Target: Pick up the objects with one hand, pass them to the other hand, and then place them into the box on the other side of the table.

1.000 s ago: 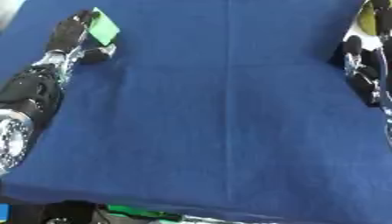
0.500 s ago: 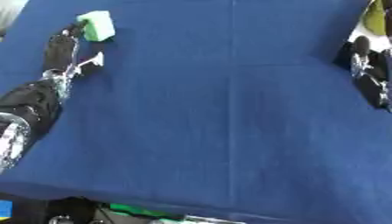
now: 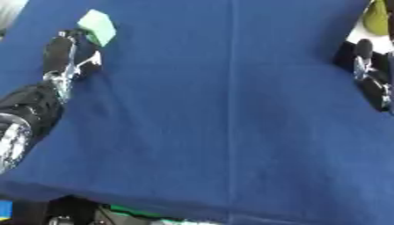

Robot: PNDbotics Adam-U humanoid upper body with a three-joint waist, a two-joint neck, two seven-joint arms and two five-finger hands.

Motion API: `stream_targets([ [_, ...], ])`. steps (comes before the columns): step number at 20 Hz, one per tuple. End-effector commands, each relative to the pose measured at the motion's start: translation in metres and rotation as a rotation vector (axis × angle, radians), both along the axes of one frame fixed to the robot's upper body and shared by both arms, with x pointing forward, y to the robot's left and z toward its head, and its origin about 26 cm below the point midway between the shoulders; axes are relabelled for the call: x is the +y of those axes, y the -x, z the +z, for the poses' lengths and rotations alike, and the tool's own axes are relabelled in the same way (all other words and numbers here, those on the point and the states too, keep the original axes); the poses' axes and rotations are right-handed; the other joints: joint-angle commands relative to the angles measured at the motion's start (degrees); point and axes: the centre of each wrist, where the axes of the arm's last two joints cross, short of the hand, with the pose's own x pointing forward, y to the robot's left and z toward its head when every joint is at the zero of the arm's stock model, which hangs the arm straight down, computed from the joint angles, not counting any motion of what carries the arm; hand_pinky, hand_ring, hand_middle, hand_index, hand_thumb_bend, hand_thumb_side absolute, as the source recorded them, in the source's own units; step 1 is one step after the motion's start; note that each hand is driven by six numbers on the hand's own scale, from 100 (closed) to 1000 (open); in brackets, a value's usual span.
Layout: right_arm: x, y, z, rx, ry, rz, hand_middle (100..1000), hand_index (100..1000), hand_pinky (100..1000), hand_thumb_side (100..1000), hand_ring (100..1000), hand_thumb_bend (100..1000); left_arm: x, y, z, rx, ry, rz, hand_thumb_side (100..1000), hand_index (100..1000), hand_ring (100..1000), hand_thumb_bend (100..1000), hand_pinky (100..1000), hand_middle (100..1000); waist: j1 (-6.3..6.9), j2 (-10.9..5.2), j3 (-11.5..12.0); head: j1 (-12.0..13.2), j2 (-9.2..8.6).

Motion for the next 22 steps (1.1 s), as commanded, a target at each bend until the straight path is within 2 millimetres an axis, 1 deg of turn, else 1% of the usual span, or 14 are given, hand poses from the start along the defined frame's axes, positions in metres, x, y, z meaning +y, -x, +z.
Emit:
stream_targets([
  [1,-0.003,0.0,0.004,-0.016,-0.003,-0.009,896,968,919,100,639,100,0.012,-0.003,0.023,-0.203,0.046,-0.122,351,552,381,100,511,353,0.03,-1.6,0.3,-0.3,-0.14],
  [4,-0.004,0.0,0.003,-0.012,0.006,-0.015,897,966,920,100,634,100,0.016,-0.003,0.029,-0.245,0.085,-0.175,384,542,371,100,503,343,0.18,-2.04,0.6,-0.6,-0.14],
  [5,-0.004,-0.001,0.003,-0.011,0.009,-0.018,898,965,921,100,632,100,0.018,-0.003,0.032,-0.262,0.1,-0.189,588,536,364,100,503,337,0.24,-2.22,0.8,-0.7,-0.14],
  [6,-0.005,-0.001,0.003,-0.008,0.012,-0.021,898,964,921,100,629,100,0.02,-0.004,0.036,-0.282,0.115,-0.204,414,532,360,100,501,334,0.3,-2.4,0.9,-0.8,-0.14],
  [8,-0.006,-0.001,0.002,-0.004,0.018,-0.03,898,963,921,100,627,100,0.024,-0.008,0.056,-0.331,0.136,-0.238,434,527,354,100,501,329,0.41,-2.79,1.2,-1.2,-0.14],
  [10,-0.007,-0.001,0.001,0.0,0.023,-0.038,899,962,921,100,626,100,0.023,-0.016,0.09,-0.366,0.136,-0.265,426,529,356,100,504,331,0.49,-3.09,1.7,-1.6,-0.14],
  [11,-0.008,-0.001,0.001,0.001,0.024,-0.04,899,963,921,100,628,100,0.021,-0.019,0.11,-0.37,0.127,-0.276,395,536,362,100,520,338,0.52,-3.21,1.9,-1.8,-0.14],
  [13,-0.008,-0.002,0.0,0.005,0.026,-0.044,898,964,920,100,630,100,0.018,-0.02,0.146,-0.298,0.065,-0.3,262,638,448,100,602,432,0.59,-3.4,2.3,-2.0,-0.14],
  [14,-0.008,-0.002,-0.001,0.006,0.026,-0.046,898,964,919,100,631,100,0.016,-0.02,0.161,-0.23,0.017,-0.316,200,786,556,100,671,561,0.61,-3.47,2.4,-2.0,-0.14],
  [15,-0.008,-0.002,-0.001,0.008,0.026,-0.046,898,964,919,100,631,100,0.014,-0.019,0.172,-0.149,-0.037,-0.331,196,824,588,100,691,600,0.6,-3.53,2.4,-2.0,-0.14],
  [16,-0.008,-0.002,-0.002,0.011,0.025,-0.045,898,965,918,100,632,100,0.012,-0.02,0.181,-0.067,-0.082,-0.342,436,882,692,100,753,714,0.55,-3.59,2.4,-2.0,-0.14],
  [18,-0.008,-0.003,-0.003,0.017,0.02,-0.043,897,966,917,100,635,100,0.009,-0.019,0.194,0.065,-0.136,-0.332,656,912,769,100,801,793,0.37,-3.64,2.2,-1.8,-0.14],
  [20,-0.008,-0.003,-0.004,0.023,0.012,-0.041,897,968,916,100,640,100,0.007,-0.019,0.204,0.173,-0.163,-0.278,787,931,813,100,826,835,0.18,-3.62,1.8,-1.5,-0.14],
  [22,-0.008,-0.002,-0.004,0.026,0.004,-0.039,896,969,915,100,646,100,0.005,-0.018,0.216,0.239,-0.18,-0.211,818,939,828,100,831,848,0.08,-3.48,1.4,-1.3,-0.14],
])
